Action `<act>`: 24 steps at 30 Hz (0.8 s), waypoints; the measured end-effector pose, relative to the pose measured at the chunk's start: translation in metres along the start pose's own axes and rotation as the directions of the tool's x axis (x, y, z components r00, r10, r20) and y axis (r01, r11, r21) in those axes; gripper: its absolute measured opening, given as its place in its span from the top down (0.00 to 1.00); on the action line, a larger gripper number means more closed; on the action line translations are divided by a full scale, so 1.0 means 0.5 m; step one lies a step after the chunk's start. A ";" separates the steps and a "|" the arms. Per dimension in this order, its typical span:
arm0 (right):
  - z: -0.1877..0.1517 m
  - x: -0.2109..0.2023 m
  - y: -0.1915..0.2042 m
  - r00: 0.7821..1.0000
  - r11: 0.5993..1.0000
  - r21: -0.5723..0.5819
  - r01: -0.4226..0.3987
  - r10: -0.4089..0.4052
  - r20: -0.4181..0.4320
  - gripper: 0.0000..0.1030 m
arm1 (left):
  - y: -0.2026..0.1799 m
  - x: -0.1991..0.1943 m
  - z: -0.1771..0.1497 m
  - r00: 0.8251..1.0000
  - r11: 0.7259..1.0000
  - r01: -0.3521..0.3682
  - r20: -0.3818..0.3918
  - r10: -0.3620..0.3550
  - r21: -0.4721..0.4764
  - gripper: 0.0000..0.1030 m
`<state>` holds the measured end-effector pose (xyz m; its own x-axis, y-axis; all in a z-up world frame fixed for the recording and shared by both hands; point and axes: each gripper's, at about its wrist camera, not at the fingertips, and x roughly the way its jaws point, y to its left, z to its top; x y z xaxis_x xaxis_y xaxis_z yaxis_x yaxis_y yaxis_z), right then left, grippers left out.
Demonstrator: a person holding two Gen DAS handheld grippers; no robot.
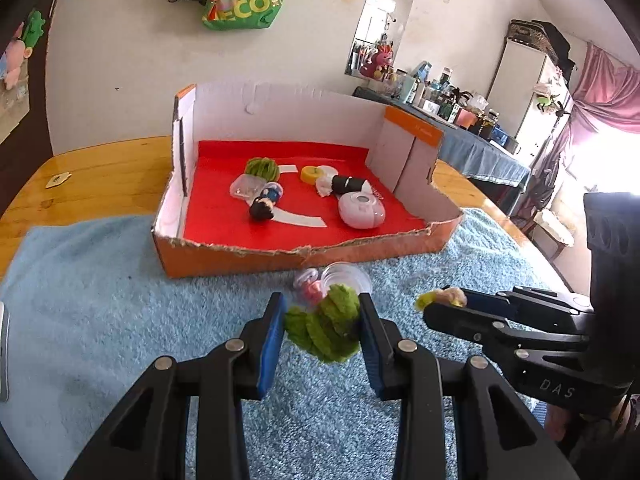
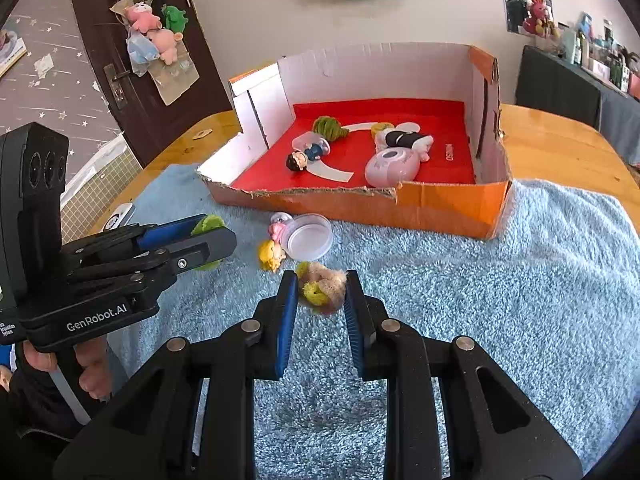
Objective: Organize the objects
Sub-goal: 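Lift the crocheted piece and doll and carry both over into the red-lined box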
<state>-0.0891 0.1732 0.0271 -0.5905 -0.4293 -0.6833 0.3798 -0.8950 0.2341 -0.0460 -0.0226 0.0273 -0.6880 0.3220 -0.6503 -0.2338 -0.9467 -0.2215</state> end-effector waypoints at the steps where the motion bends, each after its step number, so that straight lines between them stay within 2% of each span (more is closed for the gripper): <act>1: 0.002 -0.002 0.000 1.000 1.000 -0.001 0.000 0.000 0.003 0.78 | -0.001 -0.001 0.002 1.000 1.000 -0.002 0.002 0.001 0.002 0.64; 24: 0.086 -0.022 0.000 0.998 0.999 -0.032 0.019 -0.017 0.057 0.78 | 0.009 0.000 0.089 0.999 1.000 -0.014 0.033 0.014 0.010 0.64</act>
<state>-0.1134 0.1726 0.0644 -0.6362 -0.4204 -0.6469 0.3912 -0.8985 0.1991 -0.0776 -0.0267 0.0584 -0.7136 0.3089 -0.6288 -0.2313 -0.9511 -0.2048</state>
